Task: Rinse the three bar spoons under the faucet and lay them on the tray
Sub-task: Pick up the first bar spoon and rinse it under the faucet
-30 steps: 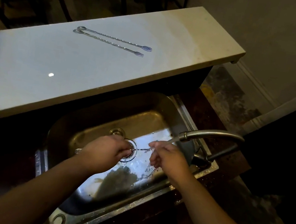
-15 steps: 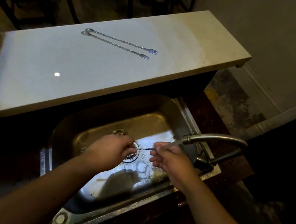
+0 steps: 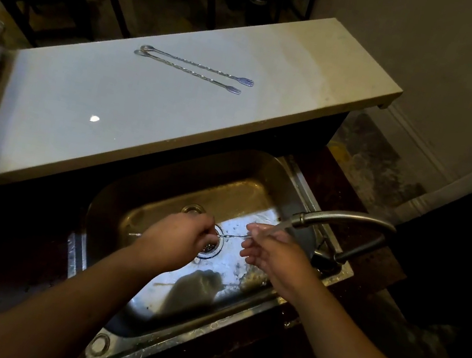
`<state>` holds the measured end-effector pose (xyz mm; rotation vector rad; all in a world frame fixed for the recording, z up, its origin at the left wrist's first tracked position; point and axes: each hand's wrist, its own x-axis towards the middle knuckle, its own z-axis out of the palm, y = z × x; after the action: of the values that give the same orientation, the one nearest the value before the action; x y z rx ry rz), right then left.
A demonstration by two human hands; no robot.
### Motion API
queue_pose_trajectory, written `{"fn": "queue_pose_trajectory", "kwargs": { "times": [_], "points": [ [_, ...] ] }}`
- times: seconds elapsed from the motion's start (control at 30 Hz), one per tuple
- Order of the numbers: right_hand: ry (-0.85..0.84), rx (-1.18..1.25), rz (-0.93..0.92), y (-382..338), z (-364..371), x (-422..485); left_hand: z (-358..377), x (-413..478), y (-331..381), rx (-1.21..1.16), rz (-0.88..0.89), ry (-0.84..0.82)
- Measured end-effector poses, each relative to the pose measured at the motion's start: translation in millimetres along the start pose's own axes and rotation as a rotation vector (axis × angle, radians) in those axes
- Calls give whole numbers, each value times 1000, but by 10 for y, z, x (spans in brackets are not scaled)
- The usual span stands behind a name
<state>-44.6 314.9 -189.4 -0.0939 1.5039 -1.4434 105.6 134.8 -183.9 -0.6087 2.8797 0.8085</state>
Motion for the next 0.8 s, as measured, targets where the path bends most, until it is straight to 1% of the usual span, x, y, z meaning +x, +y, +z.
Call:
{"fn": "queue_pose_trajectory", "kwargs": {
  "times": [0.17, 0.27, 0.37, 0.43, 0.53, 0.67, 0.8],
  "points": [
    [31, -57, 5, -31, 15, -15, -14, -28, 21, 7, 26, 24],
    [14, -72, 11, -30, 42, 4, -30, -24, 26, -12, 8, 14],
    [36, -99, 14, -34, 52, 1, -28, -7, 28, -10, -4, 6],
    [50, -74, 4, -34, 52, -11, -25, -1, 25, -6, -11, -10],
    [16, -43, -20, -45, 33, -19, -25, 9, 19, 2, -8, -6],
    [8, -31, 6, -66, 15, -7, -41, 23, 34, -19, 3, 11],
    [20, -53, -47, -32, 7, 19, -18, 33, 35, -10, -10, 6]
  ]
}}
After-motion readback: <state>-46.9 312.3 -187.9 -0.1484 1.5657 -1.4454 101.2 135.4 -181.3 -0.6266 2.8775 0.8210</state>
